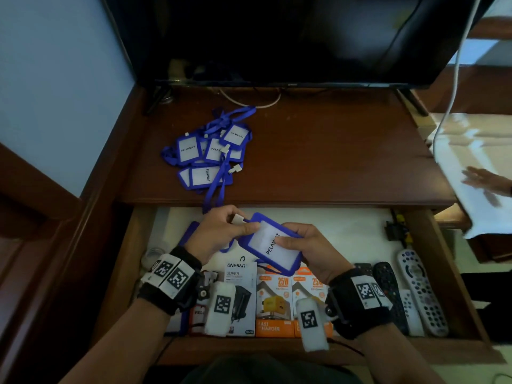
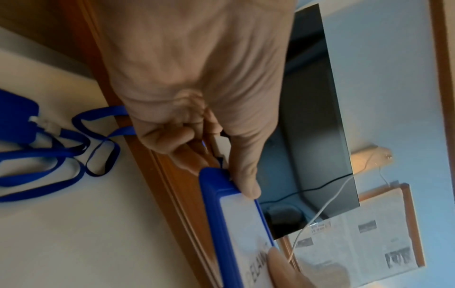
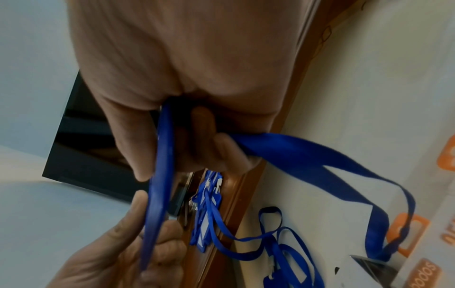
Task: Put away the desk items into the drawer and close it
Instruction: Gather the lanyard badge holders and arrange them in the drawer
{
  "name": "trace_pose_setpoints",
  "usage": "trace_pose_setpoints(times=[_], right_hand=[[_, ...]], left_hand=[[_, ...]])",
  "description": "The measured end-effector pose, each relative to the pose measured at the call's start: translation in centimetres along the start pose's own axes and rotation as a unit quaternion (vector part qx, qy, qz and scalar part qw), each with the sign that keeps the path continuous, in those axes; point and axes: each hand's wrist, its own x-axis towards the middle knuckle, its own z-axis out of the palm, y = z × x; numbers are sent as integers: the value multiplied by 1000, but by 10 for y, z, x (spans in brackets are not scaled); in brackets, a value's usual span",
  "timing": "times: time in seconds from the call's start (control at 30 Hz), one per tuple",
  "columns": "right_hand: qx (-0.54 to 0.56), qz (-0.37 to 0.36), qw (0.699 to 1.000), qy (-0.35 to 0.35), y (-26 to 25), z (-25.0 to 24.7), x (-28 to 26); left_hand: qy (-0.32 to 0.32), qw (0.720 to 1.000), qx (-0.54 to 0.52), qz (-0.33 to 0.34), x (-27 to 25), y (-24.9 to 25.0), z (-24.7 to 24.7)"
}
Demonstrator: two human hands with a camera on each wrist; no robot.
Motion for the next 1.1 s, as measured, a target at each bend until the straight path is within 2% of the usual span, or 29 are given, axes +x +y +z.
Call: trace_pose_setpoints(times=[0.07,0.13,0.2,0.3,0.4,0.63,0.7,0.83,0.97,1.1], right_hand=[[-4,-2,1000,-2,1,-1,1],[-20,1,1000,-17,1,-1,0],[-37,8,999,-36,0,-2,0],[-41,11,998,-47,-1,-5,-2],[-20,10,999,-32,-1,-6,-3],[27,-11,999,36,-1,-4,-2],[41,-12,998,52,-1,-4,-1],[61,-5,995,75,3,-1,0],[44,5,996,73,7,3,0],[3,-6,999,46,12,8,-1]], left_hand=[[-34,997,62,-4,0,2,-1],[-106,987,122,-4,-2,8,-3],[-175,975,136,-11,-3,12,-4],[-234,958,165,-24,-4,14,-6],[-299,942,144,-52,-5,11,-4],[-323,932,156,-46,-3,8,-3],[-310,937,152,-44,-4,6,-3],[-243,963,108,-34,-1,-1,-6],[-190,979,75,-9,-1,-3,-8],[-57,998,1,15,3,-9,-5]])
